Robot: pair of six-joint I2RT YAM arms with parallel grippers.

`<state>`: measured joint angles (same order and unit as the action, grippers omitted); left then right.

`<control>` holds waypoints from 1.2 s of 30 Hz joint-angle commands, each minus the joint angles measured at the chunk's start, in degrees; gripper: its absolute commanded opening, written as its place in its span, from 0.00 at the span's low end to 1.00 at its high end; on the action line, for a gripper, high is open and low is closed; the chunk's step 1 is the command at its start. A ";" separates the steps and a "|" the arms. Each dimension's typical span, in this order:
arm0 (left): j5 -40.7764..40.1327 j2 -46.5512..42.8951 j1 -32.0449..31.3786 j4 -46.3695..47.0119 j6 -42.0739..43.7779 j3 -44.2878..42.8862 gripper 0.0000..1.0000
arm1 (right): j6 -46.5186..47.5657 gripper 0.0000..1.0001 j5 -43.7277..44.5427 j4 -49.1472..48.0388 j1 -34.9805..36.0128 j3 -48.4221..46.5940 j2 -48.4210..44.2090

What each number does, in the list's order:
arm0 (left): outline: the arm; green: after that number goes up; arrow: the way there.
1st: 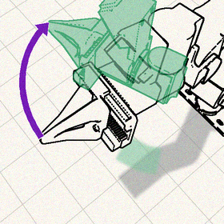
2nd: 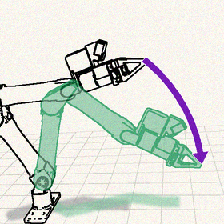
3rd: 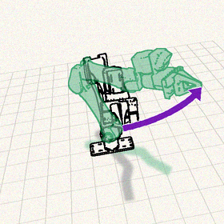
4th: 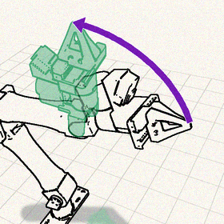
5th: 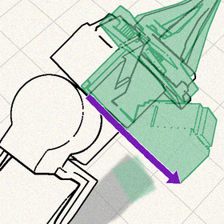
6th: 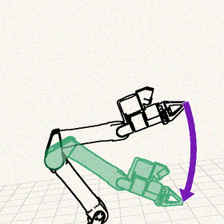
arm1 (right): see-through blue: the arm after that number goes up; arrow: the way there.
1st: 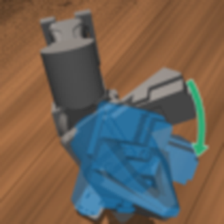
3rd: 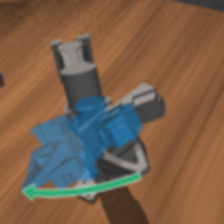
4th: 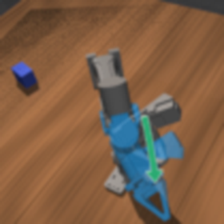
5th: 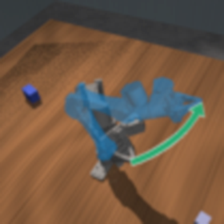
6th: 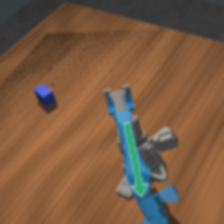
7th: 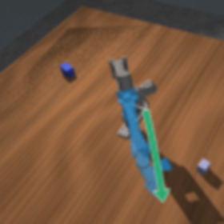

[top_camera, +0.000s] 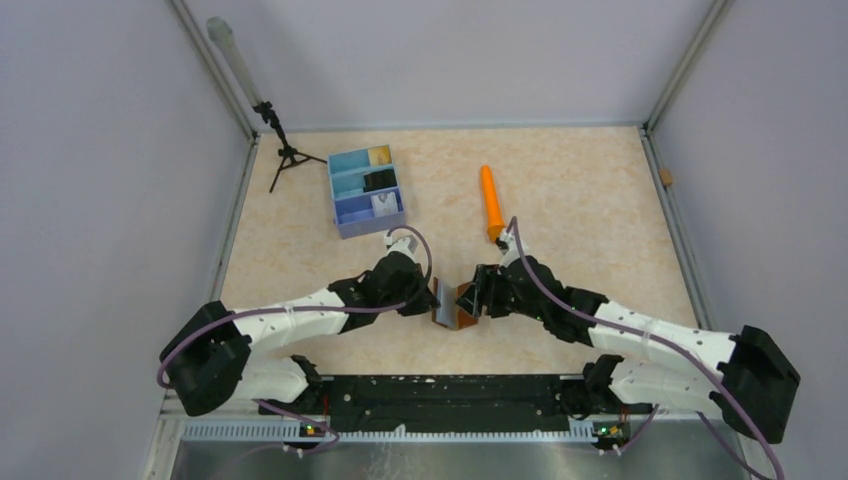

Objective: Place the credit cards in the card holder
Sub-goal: Open the card holder at the center of the board.

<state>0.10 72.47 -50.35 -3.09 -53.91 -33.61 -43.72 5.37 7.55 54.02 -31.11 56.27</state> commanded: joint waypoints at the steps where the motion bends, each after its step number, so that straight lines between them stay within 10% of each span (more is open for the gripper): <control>1: -0.44 -1.04 -0.19 1.15 0.69 -1.04 0.00 | -1.49 0.61 -6.89 -13.01 0.74 1.16 4.24; 36: 7.58 -2.10 -0.06 12.69 0.73 4.34 0.13 | -9.26 0.42 0.13 -17.06 0.74 9.78 18.99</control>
<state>5.63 71.07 -50.28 6.35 -53.60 -30.02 -52.82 2.50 -11.33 54.26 -22.61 74.67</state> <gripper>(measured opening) 0.125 0.419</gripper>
